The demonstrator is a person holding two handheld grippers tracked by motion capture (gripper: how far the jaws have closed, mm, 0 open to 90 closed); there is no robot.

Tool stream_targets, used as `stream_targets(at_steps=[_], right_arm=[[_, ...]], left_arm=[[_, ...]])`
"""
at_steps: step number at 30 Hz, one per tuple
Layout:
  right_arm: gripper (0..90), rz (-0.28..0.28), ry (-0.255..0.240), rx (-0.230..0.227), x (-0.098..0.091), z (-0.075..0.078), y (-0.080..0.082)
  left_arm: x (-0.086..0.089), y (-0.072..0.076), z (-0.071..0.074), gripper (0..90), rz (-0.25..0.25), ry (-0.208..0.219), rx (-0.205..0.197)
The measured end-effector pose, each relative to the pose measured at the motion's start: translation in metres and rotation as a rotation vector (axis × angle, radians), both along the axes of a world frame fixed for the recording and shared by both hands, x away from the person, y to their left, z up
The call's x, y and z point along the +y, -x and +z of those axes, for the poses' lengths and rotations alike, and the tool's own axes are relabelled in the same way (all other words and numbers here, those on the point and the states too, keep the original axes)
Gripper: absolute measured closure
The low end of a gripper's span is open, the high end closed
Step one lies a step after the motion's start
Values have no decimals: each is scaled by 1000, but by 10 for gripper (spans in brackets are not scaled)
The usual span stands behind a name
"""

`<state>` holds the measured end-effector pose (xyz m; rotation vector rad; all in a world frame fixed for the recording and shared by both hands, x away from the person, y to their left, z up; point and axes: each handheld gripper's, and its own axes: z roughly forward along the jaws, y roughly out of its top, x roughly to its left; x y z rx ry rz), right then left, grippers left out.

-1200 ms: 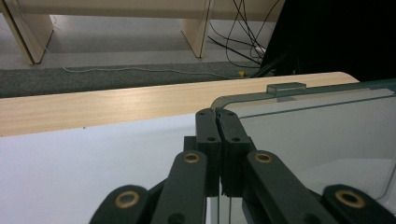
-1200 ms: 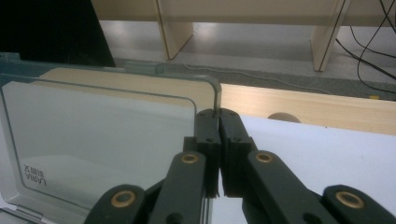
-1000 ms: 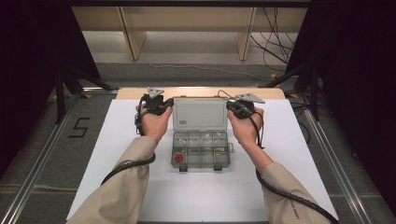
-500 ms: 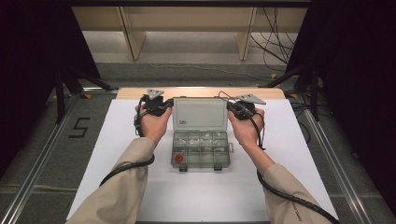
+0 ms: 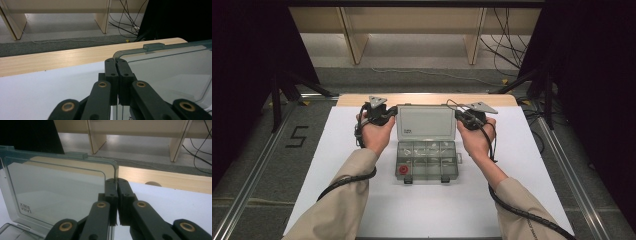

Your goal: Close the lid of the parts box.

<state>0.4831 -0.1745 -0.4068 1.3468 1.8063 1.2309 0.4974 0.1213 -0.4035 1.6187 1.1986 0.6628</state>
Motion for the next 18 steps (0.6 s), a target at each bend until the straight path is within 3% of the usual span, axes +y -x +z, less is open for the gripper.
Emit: stream_targets(at_steps=[18], right_arm=[[883,7,8,-23,-1,-1,5]], left_arm=[[1,6,1,883,-6,1,-8]])
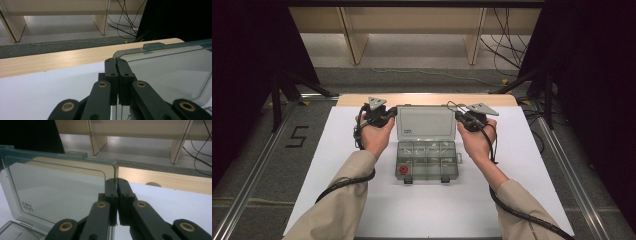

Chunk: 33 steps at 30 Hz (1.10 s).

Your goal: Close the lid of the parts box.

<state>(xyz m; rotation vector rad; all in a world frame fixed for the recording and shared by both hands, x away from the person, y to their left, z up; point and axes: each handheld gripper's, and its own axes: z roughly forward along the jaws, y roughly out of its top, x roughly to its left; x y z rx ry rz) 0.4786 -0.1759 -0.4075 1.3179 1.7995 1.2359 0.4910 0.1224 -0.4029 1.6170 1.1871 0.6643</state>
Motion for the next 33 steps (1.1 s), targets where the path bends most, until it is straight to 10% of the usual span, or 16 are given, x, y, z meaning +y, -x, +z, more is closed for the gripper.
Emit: stream_targets(at_steps=[33], right_arm=[[882,16,5,-30,-1,0,10]], left_arm=[[-1,12,0,884,5,1,-14]])
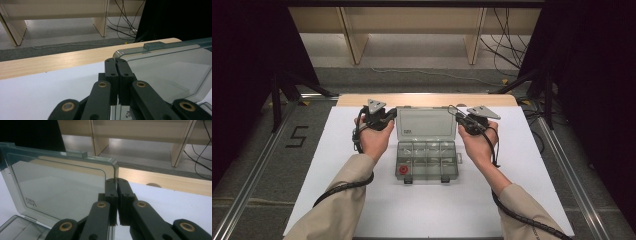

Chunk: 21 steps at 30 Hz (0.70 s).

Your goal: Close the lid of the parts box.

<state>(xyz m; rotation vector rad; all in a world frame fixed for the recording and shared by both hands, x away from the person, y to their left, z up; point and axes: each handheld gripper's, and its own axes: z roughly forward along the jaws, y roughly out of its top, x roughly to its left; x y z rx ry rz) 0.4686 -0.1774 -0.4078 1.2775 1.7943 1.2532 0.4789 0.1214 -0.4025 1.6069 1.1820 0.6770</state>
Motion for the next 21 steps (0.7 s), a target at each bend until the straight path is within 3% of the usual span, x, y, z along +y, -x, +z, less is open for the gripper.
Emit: stream_targets(at_steps=[11,21], right_arm=[[882,13,-5,13,0,1,4],[882,-3,19,-6,-1,0,6]], left_arm=[[0,3,0,883,-4,-2,-11],[0,8,-1,883,-3,2,-19]])
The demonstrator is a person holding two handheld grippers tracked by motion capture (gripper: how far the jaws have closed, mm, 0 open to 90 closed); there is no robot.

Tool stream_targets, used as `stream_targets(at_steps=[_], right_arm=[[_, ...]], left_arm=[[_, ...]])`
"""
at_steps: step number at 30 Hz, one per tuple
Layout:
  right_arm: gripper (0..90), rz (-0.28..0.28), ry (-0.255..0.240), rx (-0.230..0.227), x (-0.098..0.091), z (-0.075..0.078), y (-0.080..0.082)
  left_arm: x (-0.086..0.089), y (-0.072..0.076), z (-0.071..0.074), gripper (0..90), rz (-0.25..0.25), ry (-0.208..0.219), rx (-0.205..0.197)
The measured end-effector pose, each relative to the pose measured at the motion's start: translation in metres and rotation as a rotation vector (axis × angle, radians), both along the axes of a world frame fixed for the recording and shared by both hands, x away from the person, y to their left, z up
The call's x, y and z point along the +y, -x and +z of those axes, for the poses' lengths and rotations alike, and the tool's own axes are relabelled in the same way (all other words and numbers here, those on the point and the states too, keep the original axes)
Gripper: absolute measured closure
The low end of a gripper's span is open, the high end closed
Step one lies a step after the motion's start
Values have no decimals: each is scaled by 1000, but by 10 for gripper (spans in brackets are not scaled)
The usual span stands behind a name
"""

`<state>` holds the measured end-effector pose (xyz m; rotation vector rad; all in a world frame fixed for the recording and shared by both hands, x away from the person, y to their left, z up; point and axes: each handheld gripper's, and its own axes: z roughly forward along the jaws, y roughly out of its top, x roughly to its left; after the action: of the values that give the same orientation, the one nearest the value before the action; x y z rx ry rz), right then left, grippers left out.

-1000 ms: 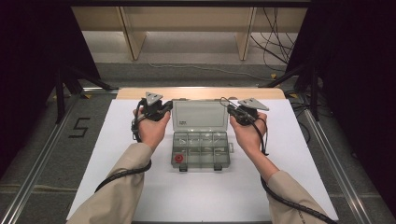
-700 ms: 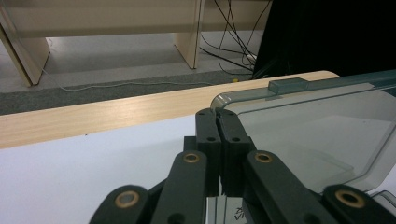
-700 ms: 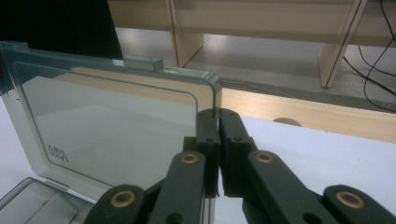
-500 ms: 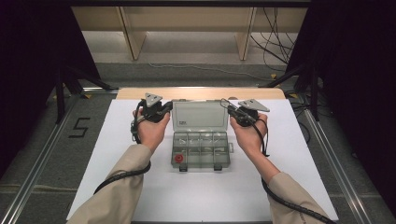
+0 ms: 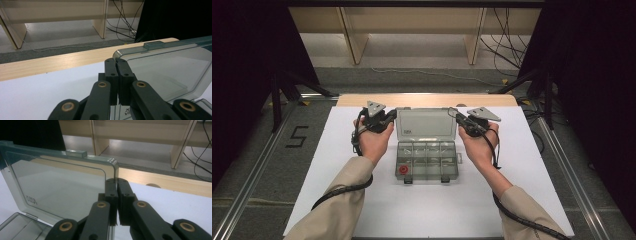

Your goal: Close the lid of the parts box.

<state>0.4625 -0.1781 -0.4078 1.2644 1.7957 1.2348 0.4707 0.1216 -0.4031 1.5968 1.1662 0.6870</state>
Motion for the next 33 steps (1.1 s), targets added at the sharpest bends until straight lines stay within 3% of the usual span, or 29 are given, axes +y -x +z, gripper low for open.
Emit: stream_targets(at_steps=[33], right_arm=[[881,26,-7,-23,-1,-2,9]], left_arm=[[0,10,-2,882,-4,-5,-37]])
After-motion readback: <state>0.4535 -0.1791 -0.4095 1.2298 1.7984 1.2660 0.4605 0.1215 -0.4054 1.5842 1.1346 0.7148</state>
